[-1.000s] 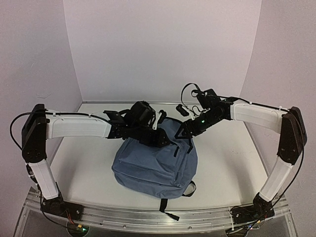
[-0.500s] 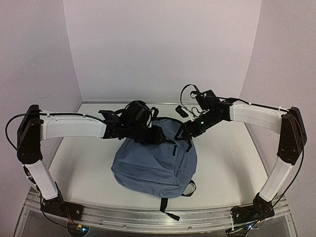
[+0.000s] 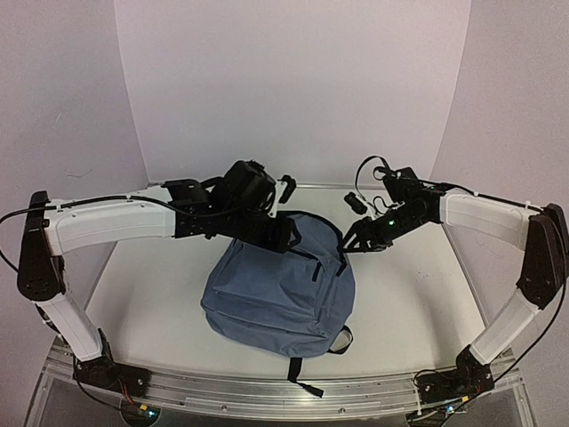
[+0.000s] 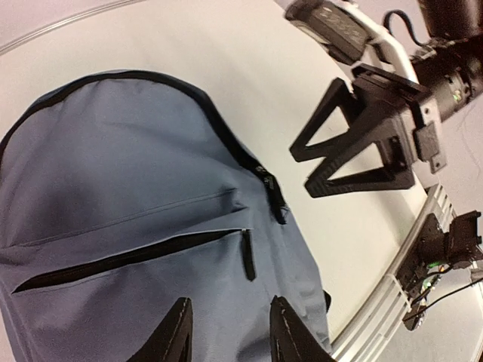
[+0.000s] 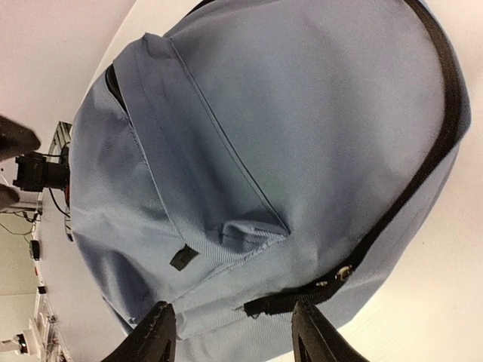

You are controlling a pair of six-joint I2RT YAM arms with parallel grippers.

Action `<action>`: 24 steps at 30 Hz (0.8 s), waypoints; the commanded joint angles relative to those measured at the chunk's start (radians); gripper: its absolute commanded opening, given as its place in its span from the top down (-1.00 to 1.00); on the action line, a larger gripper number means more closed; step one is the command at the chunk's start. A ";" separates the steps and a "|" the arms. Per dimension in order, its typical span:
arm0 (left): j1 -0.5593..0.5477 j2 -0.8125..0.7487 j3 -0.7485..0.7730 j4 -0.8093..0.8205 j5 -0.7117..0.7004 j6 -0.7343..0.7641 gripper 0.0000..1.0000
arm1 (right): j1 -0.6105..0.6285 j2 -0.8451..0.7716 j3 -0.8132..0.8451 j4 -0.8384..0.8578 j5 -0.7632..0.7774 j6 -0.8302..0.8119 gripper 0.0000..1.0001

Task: Pack the student bag
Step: Zip the student bag at the center of the board.

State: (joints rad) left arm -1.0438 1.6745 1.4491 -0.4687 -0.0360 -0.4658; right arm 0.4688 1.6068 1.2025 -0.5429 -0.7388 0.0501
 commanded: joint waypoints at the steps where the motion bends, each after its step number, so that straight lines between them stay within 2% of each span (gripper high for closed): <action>1: -0.078 0.102 0.151 -0.119 -0.037 0.059 0.30 | -0.044 -0.044 -0.044 0.007 -0.098 0.039 -0.01; 6: -0.130 0.240 0.307 -0.235 -0.077 0.028 0.36 | -0.057 -0.042 -0.078 0.012 -0.124 0.046 -0.01; 12: -0.157 0.380 0.482 -0.399 -0.195 -0.025 0.38 | -0.056 -0.038 -0.094 0.025 -0.119 0.054 -0.01; 20: -0.159 0.521 0.631 -0.530 -0.257 -0.047 0.41 | -0.057 -0.047 -0.102 0.029 -0.097 0.056 -0.01; 24: -0.158 0.558 0.674 -0.565 -0.273 -0.058 0.34 | -0.057 -0.053 -0.104 0.030 -0.097 0.056 -0.01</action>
State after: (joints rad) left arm -1.1992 2.2033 2.0534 -0.9450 -0.2520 -0.5018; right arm 0.4129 1.5890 1.1099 -0.5316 -0.8376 0.1050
